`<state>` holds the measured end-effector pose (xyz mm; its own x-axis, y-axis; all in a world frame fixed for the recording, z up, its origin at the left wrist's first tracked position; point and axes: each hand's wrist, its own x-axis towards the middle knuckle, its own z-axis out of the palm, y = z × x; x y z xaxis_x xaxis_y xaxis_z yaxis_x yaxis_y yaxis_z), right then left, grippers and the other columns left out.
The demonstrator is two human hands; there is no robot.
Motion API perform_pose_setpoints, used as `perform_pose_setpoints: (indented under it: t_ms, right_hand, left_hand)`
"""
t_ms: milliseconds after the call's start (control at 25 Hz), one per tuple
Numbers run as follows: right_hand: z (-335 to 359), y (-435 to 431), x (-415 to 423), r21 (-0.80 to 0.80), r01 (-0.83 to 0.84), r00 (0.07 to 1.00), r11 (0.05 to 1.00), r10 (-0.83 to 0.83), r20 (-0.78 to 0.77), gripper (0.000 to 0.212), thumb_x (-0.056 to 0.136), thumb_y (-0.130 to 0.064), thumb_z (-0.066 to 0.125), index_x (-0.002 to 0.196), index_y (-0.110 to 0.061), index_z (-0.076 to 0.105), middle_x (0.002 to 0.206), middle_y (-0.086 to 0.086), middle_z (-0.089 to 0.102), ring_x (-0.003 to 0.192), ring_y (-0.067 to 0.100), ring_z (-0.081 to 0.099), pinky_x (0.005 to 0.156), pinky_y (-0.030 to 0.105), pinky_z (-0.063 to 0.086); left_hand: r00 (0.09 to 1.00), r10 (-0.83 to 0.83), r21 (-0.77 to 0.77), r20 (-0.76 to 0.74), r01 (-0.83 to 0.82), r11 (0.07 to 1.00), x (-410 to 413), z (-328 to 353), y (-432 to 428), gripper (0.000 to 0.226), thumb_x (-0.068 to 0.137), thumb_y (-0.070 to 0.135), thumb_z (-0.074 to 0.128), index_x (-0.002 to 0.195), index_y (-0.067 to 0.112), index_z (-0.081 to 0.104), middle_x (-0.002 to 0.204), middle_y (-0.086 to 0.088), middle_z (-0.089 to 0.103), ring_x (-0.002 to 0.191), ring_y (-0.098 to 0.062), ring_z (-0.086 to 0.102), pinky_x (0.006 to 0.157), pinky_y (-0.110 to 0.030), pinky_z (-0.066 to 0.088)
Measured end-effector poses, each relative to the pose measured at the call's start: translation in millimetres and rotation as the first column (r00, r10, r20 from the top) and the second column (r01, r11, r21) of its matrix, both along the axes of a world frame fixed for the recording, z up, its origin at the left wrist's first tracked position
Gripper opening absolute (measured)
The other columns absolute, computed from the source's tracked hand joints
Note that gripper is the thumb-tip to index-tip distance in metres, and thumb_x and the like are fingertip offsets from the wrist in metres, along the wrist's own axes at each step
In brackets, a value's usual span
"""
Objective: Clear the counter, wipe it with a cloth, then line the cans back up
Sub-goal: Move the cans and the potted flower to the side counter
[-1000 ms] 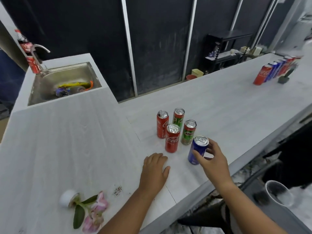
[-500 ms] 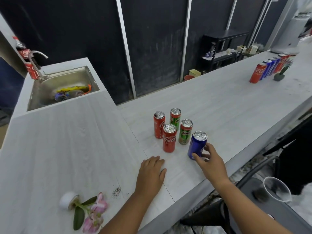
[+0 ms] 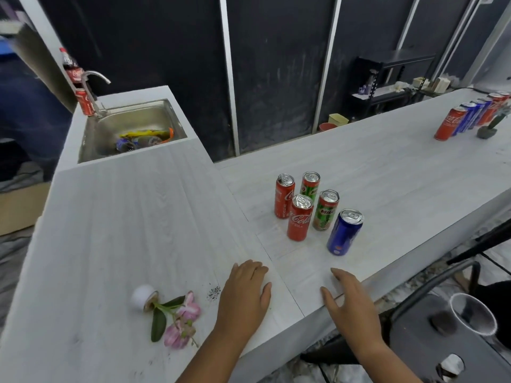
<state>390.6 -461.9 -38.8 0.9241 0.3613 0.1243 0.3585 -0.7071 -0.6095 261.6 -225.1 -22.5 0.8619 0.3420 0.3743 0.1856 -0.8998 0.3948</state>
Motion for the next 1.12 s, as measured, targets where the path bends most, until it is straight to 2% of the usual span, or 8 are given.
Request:
perform_pose_setpoints:
  t_ms: [80, 240, 360, 440, 600, 880, 1000, 1120]
  right_hand:
    - [3, 21, -17, -0.023, -0.097, 0.995, 0.995, 0.098, 0.037, 0.048, 0.094, -0.042, 0.077, 0.138, -0.029, 0.062, 0.137, -0.012, 0.065, 0.126, 0.012, 0.062, 0.102, 0.033, 0.056]
    - [18, 83, -46, 0.019, -0.269, 0.963, 0.963, 0.269, 0.035, 0.041, 0.094, -0.037, 0.079, 0.132, -0.028, 0.067, 0.13, -0.011, 0.069, 0.118, 0.011, 0.065, 0.101, 0.026, 0.053]
    - [29, 131, -68, 0.072, -0.407, 0.913, 0.911, 0.403, 0.067, 0.036, 0.093, -0.033, 0.081, 0.127, -0.028, 0.072, 0.126, -0.012, 0.072, 0.115, 0.009, 0.066, 0.098, 0.022, 0.05]
    - [37, 160, -80, 0.106, -0.471, 0.882, 0.876, 0.467, 0.061, 0.034, 0.093, -0.033, 0.081, 0.126, -0.031, 0.072, 0.126, -0.015, 0.071, 0.115, 0.005, 0.065, 0.097, 0.017, 0.046]
    - [48, 212, -105, 0.134, -0.6, 0.798, 0.789, 0.602, 0.025, 0.033, 0.095, -0.036, 0.078, 0.128, -0.033, 0.071, 0.128, -0.017, 0.07, 0.117, 0.003, 0.063, 0.099, 0.018, 0.045]
    - [56, 269, -125, 0.13, -0.736, 0.664, 0.664, 0.746, -0.056, 0.034, 0.096, -0.038, 0.077, 0.129, -0.042, 0.069, 0.129, -0.023, 0.068, 0.119, 0.002, 0.062, 0.099, 0.014, 0.047]
    - [61, 294, -125, 0.102, -0.825, 0.549, 0.556, 0.831, -0.093, 0.039, 0.096, -0.041, 0.077, 0.134, -0.044, 0.068, 0.139, -0.026, 0.066, 0.127, 0.0, 0.058, 0.11, 0.025, 0.047]
    - [65, 318, -122, 0.059, -0.903, 0.412, 0.426, 0.897, -0.16, 0.045, 0.096, -0.042, 0.077, 0.14, -0.046, 0.066, 0.149, -0.026, 0.06, 0.137, -0.004, 0.052, 0.117, 0.024, 0.041]
  left_hand:
    - [0.998, 0.055, 0.026, 0.024, -0.056, 0.998, -19, 8, 7, 0.031, 0.094, 0.025, 0.08, 0.124, 0.019, 0.076, 0.132, 0.001, 0.073, 0.131, -0.022, 0.066, 0.122, -0.047, 0.041]
    - [0.978, 0.194, 0.016, 0.082, -0.196, 0.981, -71, 27, 46, 0.031, 0.098, 0.024, 0.075, 0.128, 0.018, 0.074, 0.138, 0.001, 0.07, 0.141, -0.022, 0.058, 0.126, -0.05, 0.037]
    - [0.931, 0.356, -0.047, 0.08, -0.353, 0.934, -123, 34, 86, 0.03, 0.101, 0.023, 0.071, 0.131, 0.018, 0.073, 0.142, 0.002, 0.068, 0.145, -0.021, 0.054, 0.128, -0.05, 0.033]
    - [0.897, 0.438, -0.035, 0.06, -0.437, 0.899, -158, 33, 109, 0.03, 0.1, 0.021, 0.072, 0.13, 0.015, 0.073, 0.141, -0.002, 0.069, 0.144, -0.025, 0.055, 0.127, -0.053, 0.035]
    - [0.823, 0.567, -0.035, 0.025, -0.566, 0.824, -217, 22, 138, 0.035, 0.101, 0.024, 0.071, 0.134, 0.016, 0.071, 0.143, -0.003, 0.068, 0.143, -0.025, 0.055, 0.128, -0.052, 0.034]
    - [0.803, 0.593, -0.04, -0.056, -0.595, 0.803, -249, -16, 150, 0.034, 0.101, 0.027, 0.068, 0.133, 0.017, 0.069, 0.139, -0.001, 0.068, 0.138, -0.023, 0.059, 0.125, -0.047, 0.038]
    - [0.828, 0.559, -0.099, -0.037, -0.56, 0.822, -252, -30, 151, 0.036, 0.103, 0.038, 0.063, 0.134, 0.02, 0.066, 0.141, 0.004, 0.062, 0.138, -0.017, 0.053, 0.122, -0.04, 0.041]
    - [0.827, 0.562, -0.119, -0.021, -0.56, 0.82, -252, -32, 155, 0.036, 0.103, 0.045, 0.061, 0.132, 0.025, 0.064, 0.138, 0.01, 0.058, 0.132, -0.012, 0.051, 0.112, -0.029, 0.046]
